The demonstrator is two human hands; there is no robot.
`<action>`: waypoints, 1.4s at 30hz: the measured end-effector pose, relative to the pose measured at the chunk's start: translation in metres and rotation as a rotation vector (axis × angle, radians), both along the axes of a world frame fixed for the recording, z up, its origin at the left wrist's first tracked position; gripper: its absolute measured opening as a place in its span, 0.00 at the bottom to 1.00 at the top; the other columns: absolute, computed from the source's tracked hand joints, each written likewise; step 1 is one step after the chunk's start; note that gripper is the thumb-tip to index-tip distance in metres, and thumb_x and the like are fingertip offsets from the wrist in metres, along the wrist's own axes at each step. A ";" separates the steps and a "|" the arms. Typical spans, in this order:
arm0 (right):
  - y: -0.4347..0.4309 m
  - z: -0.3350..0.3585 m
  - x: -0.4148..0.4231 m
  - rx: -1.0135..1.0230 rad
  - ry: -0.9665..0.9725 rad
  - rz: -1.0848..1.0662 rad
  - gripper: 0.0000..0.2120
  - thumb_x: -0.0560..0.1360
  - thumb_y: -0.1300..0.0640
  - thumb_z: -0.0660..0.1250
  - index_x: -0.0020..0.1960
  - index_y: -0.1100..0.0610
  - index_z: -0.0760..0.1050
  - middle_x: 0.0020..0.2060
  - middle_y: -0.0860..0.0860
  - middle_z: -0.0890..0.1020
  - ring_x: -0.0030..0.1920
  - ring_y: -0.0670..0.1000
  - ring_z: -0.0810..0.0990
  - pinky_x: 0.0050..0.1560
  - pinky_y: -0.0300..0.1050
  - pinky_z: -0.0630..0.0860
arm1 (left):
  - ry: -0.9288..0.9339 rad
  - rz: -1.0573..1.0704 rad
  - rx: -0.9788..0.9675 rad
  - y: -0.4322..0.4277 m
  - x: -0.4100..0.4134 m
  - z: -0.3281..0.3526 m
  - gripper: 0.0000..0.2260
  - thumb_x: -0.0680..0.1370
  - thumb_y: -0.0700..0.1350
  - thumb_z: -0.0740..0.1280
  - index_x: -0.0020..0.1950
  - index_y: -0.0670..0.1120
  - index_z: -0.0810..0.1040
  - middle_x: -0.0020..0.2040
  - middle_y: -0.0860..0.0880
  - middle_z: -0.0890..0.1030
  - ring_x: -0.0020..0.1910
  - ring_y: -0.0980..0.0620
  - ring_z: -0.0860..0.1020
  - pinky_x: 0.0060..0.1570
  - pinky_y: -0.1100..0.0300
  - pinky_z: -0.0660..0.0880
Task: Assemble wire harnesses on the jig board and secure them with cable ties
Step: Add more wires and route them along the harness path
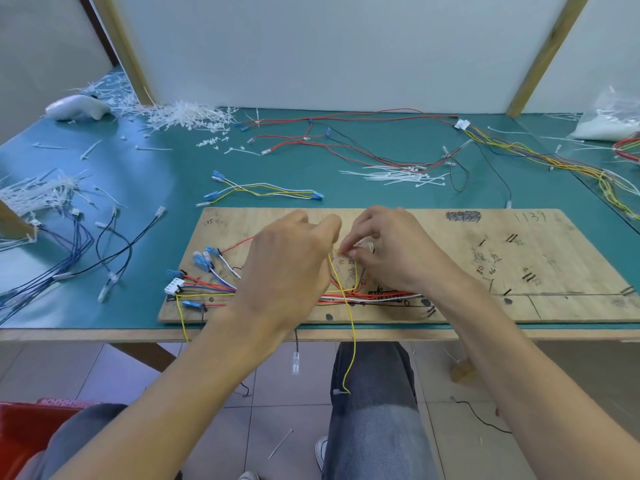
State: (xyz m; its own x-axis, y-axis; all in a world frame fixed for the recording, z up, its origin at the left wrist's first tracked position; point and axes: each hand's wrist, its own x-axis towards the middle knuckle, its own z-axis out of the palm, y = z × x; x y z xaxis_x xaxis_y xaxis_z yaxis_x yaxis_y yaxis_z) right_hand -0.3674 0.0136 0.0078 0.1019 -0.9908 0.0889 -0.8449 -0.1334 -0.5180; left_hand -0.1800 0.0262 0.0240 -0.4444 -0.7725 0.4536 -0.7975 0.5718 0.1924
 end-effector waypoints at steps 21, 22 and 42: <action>0.059 0.001 0.000 -0.177 0.221 -0.021 0.08 0.78 0.41 0.72 0.56 0.38 0.86 0.66 0.35 0.75 0.68 0.50 0.67 0.63 0.54 0.66 | 0.158 -0.093 0.209 0.037 0.004 -0.016 0.02 0.74 0.47 0.78 0.46 0.51 0.88 0.44 0.54 0.83 0.49 0.48 0.76 0.49 0.49 0.76; 0.068 0.001 0.003 -0.243 0.138 -0.050 0.07 0.79 0.43 0.73 0.54 0.42 0.86 0.61 0.38 0.78 0.64 0.51 0.70 0.61 0.55 0.69 | 0.139 -0.109 0.201 0.040 0.004 -0.017 0.02 0.75 0.46 0.77 0.47 0.50 0.88 0.44 0.54 0.82 0.50 0.48 0.76 0.49 0.48 0.76; 0.181 -0.040 0.003 0.205 -0.138 -0.085 0.12 0.85 0.46 0.60 0.51 0.50 0.78 0.32 0.50 0.82 0.32 0.53 0.77 0.41 0.53 0.79 | -0.195 -0.154 0.142 0.067 0.008 -0.018 0.29 0.68 0.43 0.55 0.65 0.45 0.83 0.61 0.52 0.85 0.58 0.46 0.79 0.52 0.48 0.79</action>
State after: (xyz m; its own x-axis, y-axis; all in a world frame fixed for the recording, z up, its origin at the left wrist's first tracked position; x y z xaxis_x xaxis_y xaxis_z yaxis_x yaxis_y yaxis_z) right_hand -0.3646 0.1943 -0.0320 0.0179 -0.9941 -0.1073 -0.7681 0.0551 -0.6380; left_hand -0.1721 0.0927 0.0056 -0.6299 -0.7385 0.2404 -0.7329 0.6677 0.1309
